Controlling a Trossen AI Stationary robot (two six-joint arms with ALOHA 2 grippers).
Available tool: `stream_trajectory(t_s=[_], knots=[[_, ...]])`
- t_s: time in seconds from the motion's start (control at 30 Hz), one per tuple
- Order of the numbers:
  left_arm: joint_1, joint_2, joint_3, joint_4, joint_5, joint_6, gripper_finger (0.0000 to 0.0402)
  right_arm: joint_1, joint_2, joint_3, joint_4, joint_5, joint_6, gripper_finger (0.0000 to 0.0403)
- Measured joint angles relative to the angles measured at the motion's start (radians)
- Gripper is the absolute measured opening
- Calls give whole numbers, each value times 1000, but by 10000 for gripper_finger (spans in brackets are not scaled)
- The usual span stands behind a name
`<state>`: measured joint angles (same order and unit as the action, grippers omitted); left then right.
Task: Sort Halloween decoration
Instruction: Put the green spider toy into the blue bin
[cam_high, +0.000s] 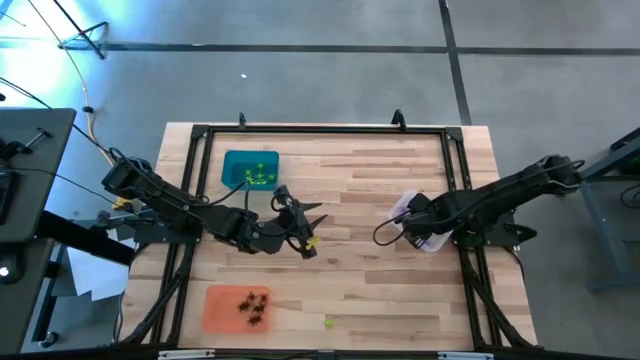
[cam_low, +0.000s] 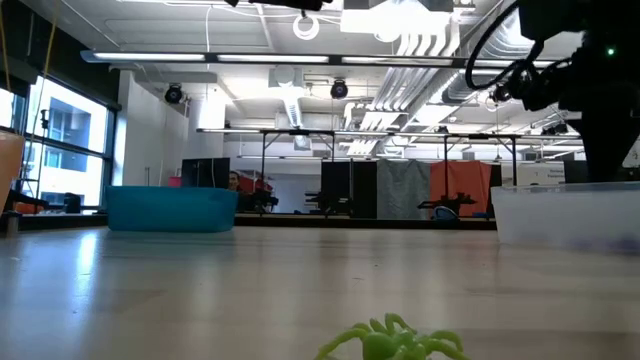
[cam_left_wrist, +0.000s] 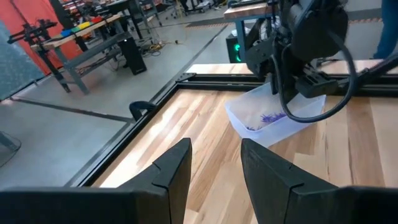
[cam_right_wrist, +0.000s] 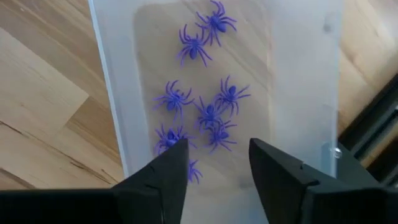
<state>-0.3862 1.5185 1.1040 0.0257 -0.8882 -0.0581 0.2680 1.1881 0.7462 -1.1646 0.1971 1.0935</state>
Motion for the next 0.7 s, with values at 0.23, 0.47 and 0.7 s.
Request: stream_trajectory(t_s=[0.23,0.47,0.7], knots=[[0,-17,0,-24,-23,-36,129,23,0,213,-138,106,-2,171],[-7,-106,0,-274,-22,-220,129,98,-1,389,45,398,-97,159],[-52,-199,-10,-717,160,-551,129,113,39,280,787,414,-559,156]])
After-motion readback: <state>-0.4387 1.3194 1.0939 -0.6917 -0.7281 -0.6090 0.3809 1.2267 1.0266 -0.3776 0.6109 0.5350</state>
